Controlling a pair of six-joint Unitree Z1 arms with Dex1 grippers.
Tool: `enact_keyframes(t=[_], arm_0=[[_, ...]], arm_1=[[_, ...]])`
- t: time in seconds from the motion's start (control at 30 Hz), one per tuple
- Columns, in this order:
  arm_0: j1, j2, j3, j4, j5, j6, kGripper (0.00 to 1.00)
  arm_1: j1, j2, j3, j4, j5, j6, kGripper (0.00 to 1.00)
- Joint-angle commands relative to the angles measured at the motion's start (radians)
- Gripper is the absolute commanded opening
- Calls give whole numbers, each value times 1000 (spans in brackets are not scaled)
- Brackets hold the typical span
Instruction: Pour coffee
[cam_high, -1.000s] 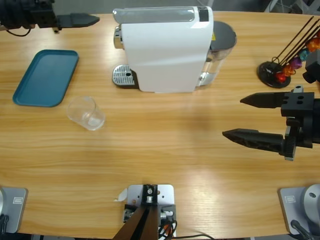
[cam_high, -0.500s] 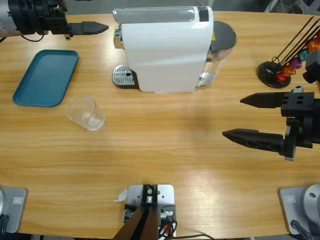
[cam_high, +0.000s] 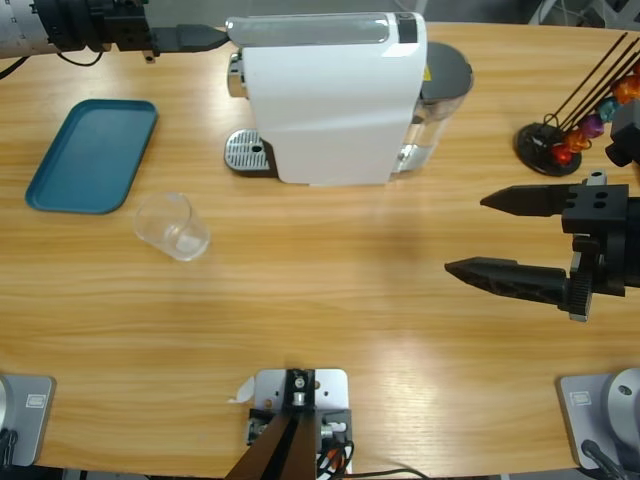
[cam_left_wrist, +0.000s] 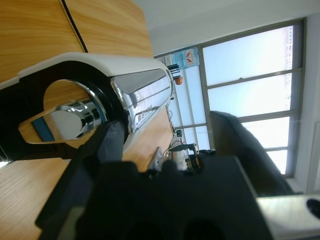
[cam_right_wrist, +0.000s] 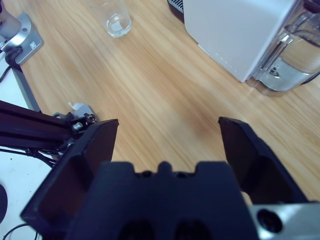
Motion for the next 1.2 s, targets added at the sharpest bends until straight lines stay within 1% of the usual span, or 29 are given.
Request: enact_keyframes(t=[0.03,0.1,0.13,0.6,0.97,1.1,1.2], arm_0=[[-8,53,1,-26,-31,-25,601],[-9,52,-1,-34,-35,-32,534],[-9,50,-4,-37,-37,-35,531],[-13,-3,-59,-30,-41,-73,531],[-36,1,-86,-27,-44,-89,531],[-36,-69,-70,-9,-45,-25,531],[-33,-191,-31,106,-41,132,536]], arm_1=[[12,2,30,-4,-7,7,890],[12,2,29,-4,-7,7,890],[12,2,28,-4,-7,7,890],[12,2,29,-4,-7,5,890],[12,-6,31,-4,-7,5,890],[12,-16,33,-4,-10,5,884],[12,-43,38,-3,-59,19,867]])
